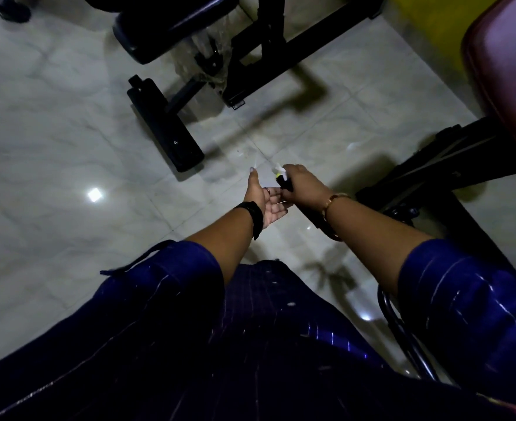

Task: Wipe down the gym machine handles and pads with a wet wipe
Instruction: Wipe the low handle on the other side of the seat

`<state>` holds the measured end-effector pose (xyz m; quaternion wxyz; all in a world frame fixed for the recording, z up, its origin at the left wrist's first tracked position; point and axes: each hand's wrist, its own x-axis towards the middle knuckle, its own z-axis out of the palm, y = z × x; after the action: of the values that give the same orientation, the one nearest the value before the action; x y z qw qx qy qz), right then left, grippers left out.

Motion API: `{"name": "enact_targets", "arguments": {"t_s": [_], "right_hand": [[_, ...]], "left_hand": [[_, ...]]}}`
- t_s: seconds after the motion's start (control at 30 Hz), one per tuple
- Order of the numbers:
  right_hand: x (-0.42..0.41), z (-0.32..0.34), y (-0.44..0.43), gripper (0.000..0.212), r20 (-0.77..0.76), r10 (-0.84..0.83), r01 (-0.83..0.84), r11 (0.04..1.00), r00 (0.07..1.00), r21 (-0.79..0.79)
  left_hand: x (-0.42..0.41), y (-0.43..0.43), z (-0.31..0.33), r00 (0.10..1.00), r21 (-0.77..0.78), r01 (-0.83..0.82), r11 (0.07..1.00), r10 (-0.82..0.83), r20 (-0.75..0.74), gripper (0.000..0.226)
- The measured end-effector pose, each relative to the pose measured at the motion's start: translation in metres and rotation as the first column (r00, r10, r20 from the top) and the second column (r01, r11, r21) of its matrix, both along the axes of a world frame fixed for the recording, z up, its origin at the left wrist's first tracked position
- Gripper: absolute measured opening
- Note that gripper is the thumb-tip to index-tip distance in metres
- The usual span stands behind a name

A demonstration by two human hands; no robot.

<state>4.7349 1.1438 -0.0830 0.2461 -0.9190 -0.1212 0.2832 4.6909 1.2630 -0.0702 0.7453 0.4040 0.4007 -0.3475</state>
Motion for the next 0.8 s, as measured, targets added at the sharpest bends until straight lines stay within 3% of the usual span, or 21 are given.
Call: {"name": "enact_targets", "arguments": {"t_s": [0.1,0.17,0.27,0.33,0.43,0.5,0.57,0.63,0.8], "right_hand": [[-0.028,-0.005,-0.013,0.047,0.194,0.006,-0.003,1.000,0.981,-0.016],[-0.043,-0.010,-0.018,0.057,0.356,0.176,-0.134,0.981,0.918,-0.141],[-0.037,-0.013,-0.022,0.060,0.482,0.365,-0.279,0.929,0.797,-0.242],[-0.025,-0.005,-0.017,0.061,0.428,0.435,-0.346,0.898,0.792,-0.271],[-0.005,0.009,0.000,0.058,0.233,0.419,-0.334,0.883,0.877,-0.330],[0.003,0.009,0.004,0.049,0.081,0.209,-0.184,0.951,0.974,-0.247],[-0.001,0.003,0.000,0.039,0.016,0.007,-0.005,0.994,1.000,-0.109],[-0.017,-0.004,-0.009,0.033,0.102,-0.042,0.046,0.998,0.994,-0.039],[-0.041,-0.006,-0.017,0.056,0.390,0.233,-0.187,0.971,0.891,-0.151]], "left_hand": [[0.002,0.000,-0.001,1.000,0.015,0.023,1.000,-0.023,0.002,0.097],[0.003,0.001,-0.003,1.000,0.006,0.008,1.000,-0.008,-0.023,0.093],[0.001,0.000,0.001,1.000,-0.024,0.003,1.000,-0.003,-0.025,0.093],[0.002,0.000,0.005,1.000,-0.015,0.013,1.000,-0.014,-0.009,0.095],[0.001,-0.001,0.006,1.000,0.010,0.010,1.000,-0.010,-0.005,0.097],[0.001,-0.002,0.005,1.000,0.011,0.014,1.000,-0.014,0.000,0.098],[0.002,-0.001,0.007,1.000,0.006,0.018,1.000,-0.018,-0.001,0.097],[0.003,0.000,0.009,1.000,0.005,0.015,1.000,-0.015,-0.001,0.097],[0.001,0.000,0.009,1.000,-0.021,-0.008,1.000,0.008,-0.021,0.081]]}}
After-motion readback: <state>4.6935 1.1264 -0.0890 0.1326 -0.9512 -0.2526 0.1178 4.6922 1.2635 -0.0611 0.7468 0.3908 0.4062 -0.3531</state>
